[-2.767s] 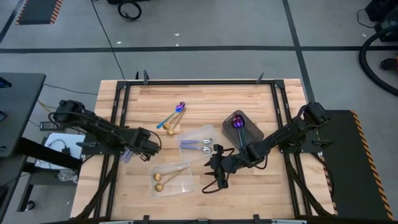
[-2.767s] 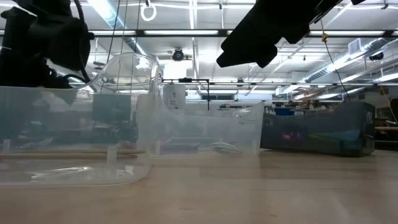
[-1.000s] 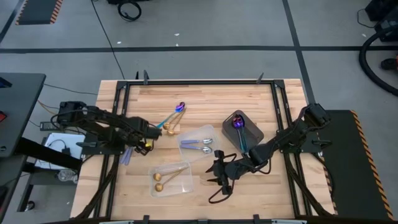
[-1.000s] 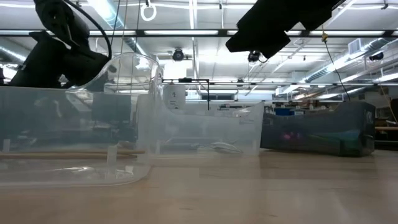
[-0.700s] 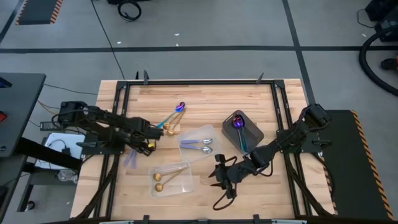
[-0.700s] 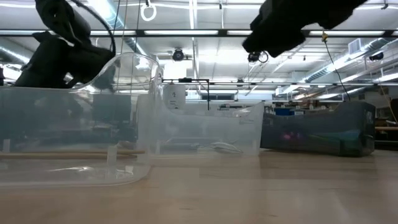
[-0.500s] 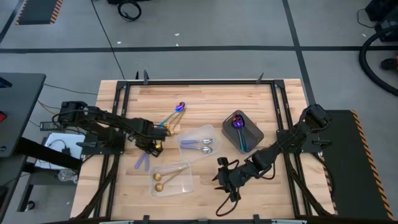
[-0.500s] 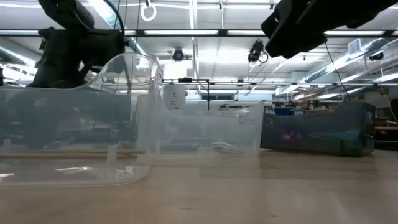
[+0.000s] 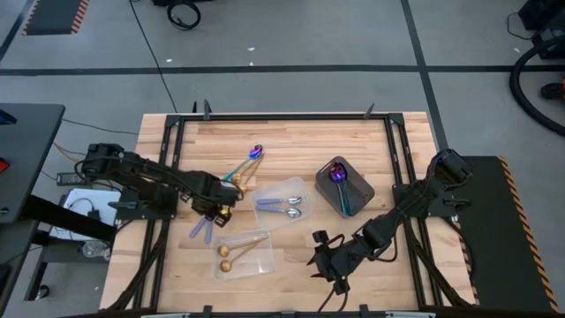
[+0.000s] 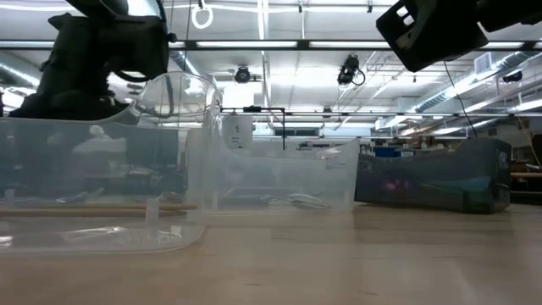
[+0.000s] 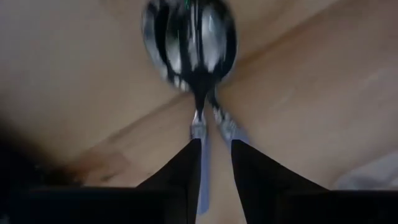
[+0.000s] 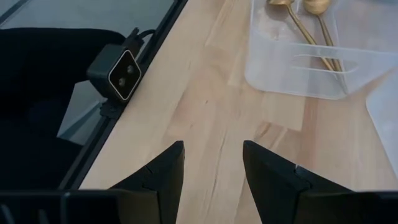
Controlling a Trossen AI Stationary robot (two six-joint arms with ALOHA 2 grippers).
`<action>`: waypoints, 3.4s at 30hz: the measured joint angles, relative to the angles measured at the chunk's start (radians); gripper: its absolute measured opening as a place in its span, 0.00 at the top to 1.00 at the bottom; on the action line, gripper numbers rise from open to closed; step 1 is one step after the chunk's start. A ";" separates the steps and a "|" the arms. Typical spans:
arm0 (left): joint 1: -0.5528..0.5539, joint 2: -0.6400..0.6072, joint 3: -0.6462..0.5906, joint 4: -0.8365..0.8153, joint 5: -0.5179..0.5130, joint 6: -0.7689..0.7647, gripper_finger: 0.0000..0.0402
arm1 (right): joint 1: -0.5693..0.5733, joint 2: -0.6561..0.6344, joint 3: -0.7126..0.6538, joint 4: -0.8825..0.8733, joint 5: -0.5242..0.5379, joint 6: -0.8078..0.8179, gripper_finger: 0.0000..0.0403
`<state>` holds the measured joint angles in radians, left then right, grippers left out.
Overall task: Sort silverware by color (type)
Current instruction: Put the violet spoon into the top transparent bin
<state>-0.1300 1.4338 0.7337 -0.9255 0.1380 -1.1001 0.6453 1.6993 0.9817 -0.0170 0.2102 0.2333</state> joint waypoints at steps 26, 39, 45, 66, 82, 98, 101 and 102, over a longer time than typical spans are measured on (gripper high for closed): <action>-0.123 0.161 -0.003 0.038 0.008 0.010 0.80 | 0.018 0.000 -0.020 0.022 0.006 0.002 0.57; -0.120 0.138 0.038 -0.045 -0.127 0.010 0.92 | 0.024 0.000 -0.021 -0.051 0.024 0.010 0.57; -0.113 0.123 0.066 -0.069 -0.125 0.039 0.96 | 0.024 0.000 -0.021 -0.051 0.032 0.010 0.57; -0.102 0.124 0.085 -0.074 -0.225 0.092 0.72 | 0.024 0.000 -0.021 -0.047 0.032 0.010 0.57; -0.034 0.117 -0.013 0.081 -0.216 0.202 0.71 | 0.027 0.000 -0.021 -0.036 0.031 0.010 0.57; -0.016 0.125 0.015 0.081 -0.259 0.252 0.88 | 0.027 0.000 -0.021 -0.037 0.031 0.008 0.57; -0.012 0.126 0.040 0.062 -0.296 0.271 0.88 | 0.027 0.000 -0.021 -0.036 0.031 0.008 0.57; -0.012 0.126 0.046 0.059 -0.305 0.274 0.88 | 0.027 0.000 -0.021 -0.036 0.031 0.008 0.57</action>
<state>-0.1422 1.5600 0.7797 -0.8664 -0.1668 -0.8261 0.6720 1.6993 0.9611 -0.0528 0.2413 0.2409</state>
